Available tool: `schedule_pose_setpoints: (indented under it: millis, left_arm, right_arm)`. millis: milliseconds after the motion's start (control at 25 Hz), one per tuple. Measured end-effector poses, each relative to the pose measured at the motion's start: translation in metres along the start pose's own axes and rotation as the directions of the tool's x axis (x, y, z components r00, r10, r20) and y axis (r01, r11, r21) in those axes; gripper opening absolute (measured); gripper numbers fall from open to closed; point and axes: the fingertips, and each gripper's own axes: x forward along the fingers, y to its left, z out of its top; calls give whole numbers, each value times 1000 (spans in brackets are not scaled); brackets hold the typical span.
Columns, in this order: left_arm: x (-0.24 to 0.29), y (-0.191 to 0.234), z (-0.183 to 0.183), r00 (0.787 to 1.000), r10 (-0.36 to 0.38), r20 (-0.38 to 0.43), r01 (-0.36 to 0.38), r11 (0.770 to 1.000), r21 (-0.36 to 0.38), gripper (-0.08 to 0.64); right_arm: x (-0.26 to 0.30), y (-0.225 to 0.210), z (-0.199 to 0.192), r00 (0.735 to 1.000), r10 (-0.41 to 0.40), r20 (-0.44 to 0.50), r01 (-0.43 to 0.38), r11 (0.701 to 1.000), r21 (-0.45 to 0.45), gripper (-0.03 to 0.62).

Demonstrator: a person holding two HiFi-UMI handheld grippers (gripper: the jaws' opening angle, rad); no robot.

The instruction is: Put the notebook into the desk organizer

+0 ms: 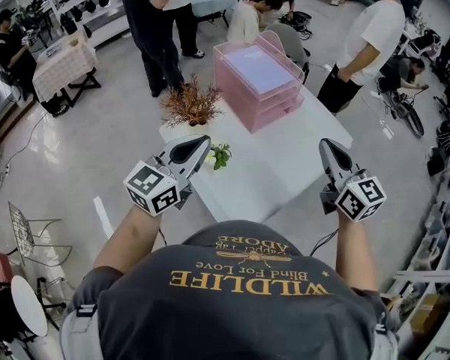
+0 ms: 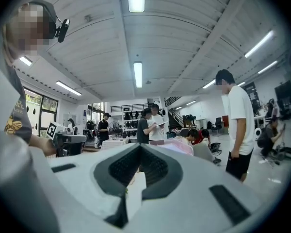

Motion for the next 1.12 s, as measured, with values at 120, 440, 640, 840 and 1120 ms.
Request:
schedule_pose_setpoints:
  millis: [120, 440, 640, 840, 1120]
  left_arm:
    - [0, 6, 0, 1000, -7, 2, 7, 1000, -14, 0]
    - [2, 9, -7, 1000, -28, -7, 28, 999, -21, 0]
    - [4, 9, -7, 999, -37, -14, 37, 999, -15, 0]
    - [4, 6, -8, 999, -41, -29, 41, 999, 5, 0]
    - [4, 8, -10, 999, -35, -30, 35, 999, 7, 0]
  right_arm:
    - [1, 2, -4, 1000, -10, -12, 10, 1000, 5, 0]
    - [2, 8, -11, 1000, -22, -19, 22, 1000, 14, 0]
    - [3, 6, -12, 1000, -24, -12, 25, 999, 26, 0]
    - [5, 5, -11, 1000, -24, -16, 25, 999, 37, -2]
    - [7, 3, -15, 999, -25, -36, 26, 999, 23, -2]
